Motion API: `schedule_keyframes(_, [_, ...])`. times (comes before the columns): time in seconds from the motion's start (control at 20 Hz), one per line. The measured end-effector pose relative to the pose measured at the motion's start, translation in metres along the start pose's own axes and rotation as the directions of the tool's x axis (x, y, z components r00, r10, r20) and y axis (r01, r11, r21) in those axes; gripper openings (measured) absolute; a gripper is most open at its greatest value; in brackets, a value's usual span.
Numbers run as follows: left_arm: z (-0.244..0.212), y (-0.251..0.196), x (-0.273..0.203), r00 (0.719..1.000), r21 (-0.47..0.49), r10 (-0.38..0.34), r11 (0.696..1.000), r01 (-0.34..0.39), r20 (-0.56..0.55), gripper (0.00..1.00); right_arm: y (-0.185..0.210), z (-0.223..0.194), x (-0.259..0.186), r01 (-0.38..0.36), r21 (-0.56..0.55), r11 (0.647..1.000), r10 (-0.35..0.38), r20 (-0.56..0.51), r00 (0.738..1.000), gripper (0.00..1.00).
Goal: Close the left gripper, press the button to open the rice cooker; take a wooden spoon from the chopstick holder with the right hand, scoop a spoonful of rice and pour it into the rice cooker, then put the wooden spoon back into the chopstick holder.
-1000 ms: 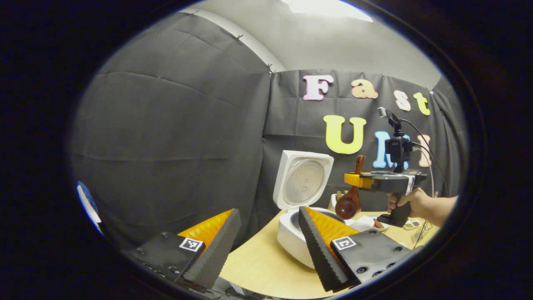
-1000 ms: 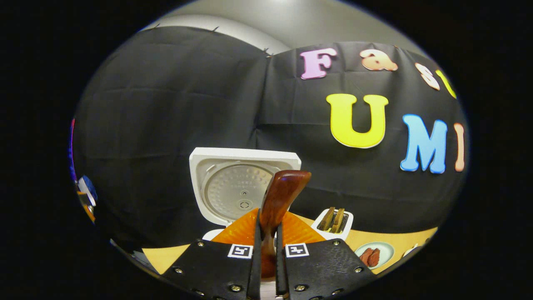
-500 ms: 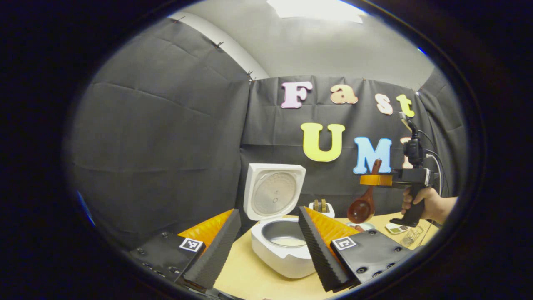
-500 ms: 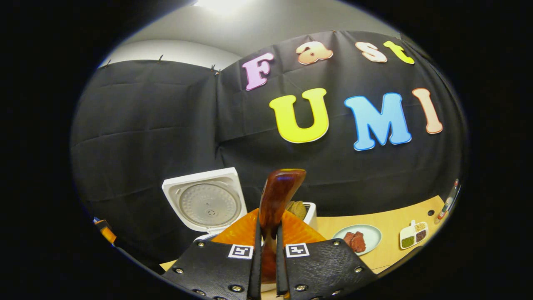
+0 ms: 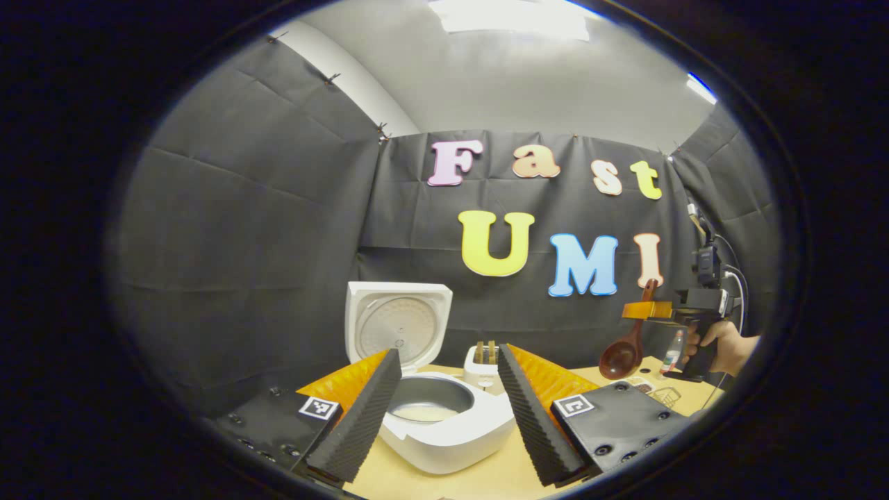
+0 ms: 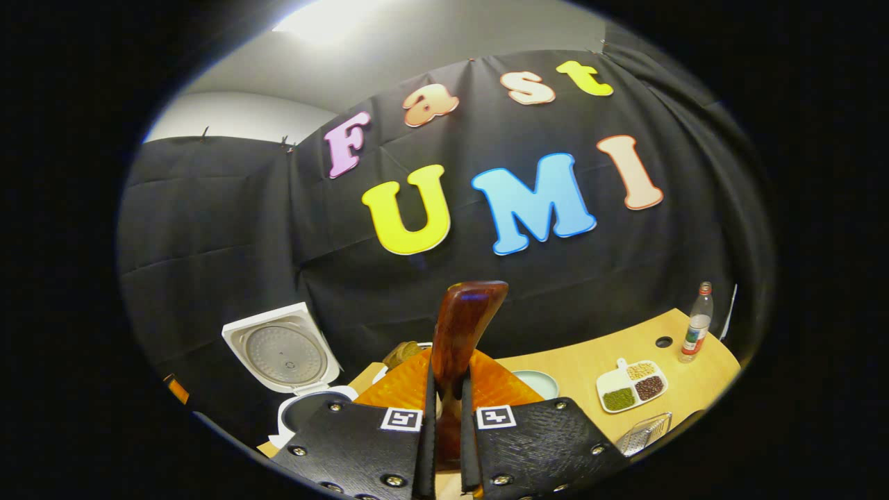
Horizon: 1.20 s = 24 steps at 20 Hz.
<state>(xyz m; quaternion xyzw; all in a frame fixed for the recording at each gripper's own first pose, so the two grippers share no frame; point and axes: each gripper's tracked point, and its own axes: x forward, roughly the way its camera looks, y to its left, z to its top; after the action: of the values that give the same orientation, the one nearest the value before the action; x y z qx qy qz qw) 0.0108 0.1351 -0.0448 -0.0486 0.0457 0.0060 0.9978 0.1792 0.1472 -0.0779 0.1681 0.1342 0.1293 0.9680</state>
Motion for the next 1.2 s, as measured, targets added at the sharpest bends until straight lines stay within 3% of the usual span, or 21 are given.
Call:
schedule_keyframes(0.3, [0.004,-0.049,0.007,0.999,0.006,-0.052,0.999,0.052,-0.004,0.97,-0.097,0.004,-0.026,0.134,0.048,0.99,-0.135,0.004,0.991,0.14])
schedule_keyframes(0.7, [0.01,-0.077,0.0,0.999,0.049,-0.036,0.998,0.036,-0.008,0.96,-0.205,-0.018,-0.052,0.304,0.062,0.95,-0.303,-0.029,0.952,0.14])
schedule_keyframes(0.9, [0.014,-0.079,-0.007,1.0,0.063,-0.014,0.998,0.014,-0.003,0.97,-0.24,-0.047,-0.051,0.367,0.031,0.93,-0.364,-0.073,0.929,0.14])
schedule_keyframes(1.2, [0.017,-0.078,-0.013,1.0,0.084,0.007,0.996,-0.006,-0.005,0.96,-0.26,-0.095,-0.044,0.388,0.057,0.92,-0.373,-0.177,0.911,0.14])
